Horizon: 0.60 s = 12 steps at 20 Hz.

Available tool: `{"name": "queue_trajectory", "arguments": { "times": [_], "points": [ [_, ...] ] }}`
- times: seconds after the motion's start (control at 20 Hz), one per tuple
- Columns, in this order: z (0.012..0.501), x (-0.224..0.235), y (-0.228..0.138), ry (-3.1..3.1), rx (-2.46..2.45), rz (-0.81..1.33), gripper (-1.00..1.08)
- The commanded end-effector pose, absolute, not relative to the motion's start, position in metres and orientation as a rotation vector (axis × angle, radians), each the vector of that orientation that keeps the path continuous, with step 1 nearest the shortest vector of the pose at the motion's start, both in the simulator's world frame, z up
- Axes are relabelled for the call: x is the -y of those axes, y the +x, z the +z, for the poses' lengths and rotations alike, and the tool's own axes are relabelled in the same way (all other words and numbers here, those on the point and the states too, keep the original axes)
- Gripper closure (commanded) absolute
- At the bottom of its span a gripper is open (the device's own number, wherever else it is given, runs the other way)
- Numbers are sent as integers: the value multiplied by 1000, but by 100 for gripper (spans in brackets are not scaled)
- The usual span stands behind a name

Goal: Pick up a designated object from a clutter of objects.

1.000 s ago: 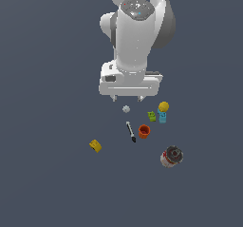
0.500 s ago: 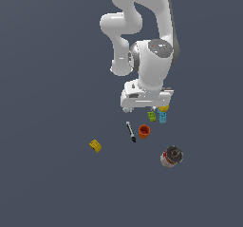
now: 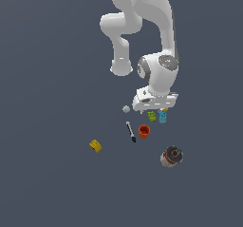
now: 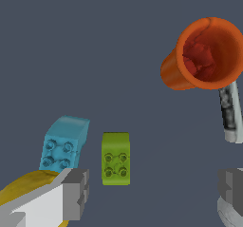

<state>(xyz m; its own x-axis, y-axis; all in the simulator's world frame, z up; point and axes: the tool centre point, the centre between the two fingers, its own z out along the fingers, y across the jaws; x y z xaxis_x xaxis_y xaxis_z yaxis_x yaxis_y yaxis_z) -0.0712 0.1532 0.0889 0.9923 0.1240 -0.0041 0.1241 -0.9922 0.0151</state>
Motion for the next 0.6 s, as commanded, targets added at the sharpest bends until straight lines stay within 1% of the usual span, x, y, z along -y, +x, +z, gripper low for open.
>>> {"name": "queue_trajectory", "arguments": {
  "times": [0.0, 0.35, 0.55],
  "points": [
    [78, -162, -80, 3125, -207, -1, -92],
    [63, -175, -93, 3133, -227, 0, -92],
    [68, -177, -89, 3136, -230, 18, -92]
  ]
}}
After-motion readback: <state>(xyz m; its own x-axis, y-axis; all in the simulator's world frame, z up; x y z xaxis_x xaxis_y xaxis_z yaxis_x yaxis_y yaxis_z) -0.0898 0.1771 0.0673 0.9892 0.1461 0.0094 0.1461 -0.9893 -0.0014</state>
